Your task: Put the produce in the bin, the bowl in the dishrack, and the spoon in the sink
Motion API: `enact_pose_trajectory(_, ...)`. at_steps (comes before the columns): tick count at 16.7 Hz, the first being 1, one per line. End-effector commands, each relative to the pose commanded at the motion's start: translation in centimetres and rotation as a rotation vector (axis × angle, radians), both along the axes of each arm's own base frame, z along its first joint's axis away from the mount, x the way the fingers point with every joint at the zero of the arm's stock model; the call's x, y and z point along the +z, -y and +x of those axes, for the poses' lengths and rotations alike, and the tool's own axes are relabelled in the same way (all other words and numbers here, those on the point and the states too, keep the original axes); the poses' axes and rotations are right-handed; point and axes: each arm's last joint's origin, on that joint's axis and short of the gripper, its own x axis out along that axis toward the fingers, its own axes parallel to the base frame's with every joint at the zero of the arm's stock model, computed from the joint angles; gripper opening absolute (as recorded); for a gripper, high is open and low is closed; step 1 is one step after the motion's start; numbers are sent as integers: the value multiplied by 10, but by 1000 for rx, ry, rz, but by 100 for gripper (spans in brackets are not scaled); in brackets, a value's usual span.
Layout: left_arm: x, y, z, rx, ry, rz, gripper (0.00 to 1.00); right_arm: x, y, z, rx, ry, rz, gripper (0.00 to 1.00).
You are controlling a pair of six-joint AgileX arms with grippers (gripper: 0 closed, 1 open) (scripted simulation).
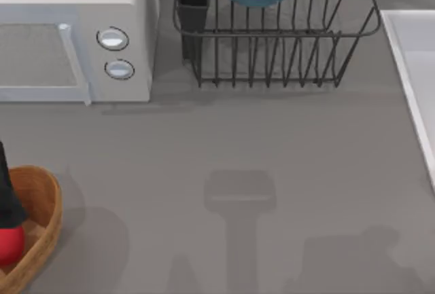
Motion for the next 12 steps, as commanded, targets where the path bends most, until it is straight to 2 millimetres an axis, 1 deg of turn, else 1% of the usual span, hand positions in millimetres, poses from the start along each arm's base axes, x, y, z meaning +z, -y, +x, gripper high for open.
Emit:
enact_pose_trajectory(5, 0, 0, 0, 0, 0, 0, 100, 0, 0, 1, 10, -10, 2, 100)
enact_pose_trajectory(7, 0, 0, 0, 0, 0, 0, 100, -4, 0, 2, 8, -12, 3, 100)
enact_pose_trajectory(9, 0, 0, 0, 0, 0, 0, 100, -17, 0, 4, 6, -15, 4, 100)
enact_pose_trajectory(12, 0, 0, 0, 0, 0, 0, 100, -49, 1, 8, 6, -8, 2, 100)
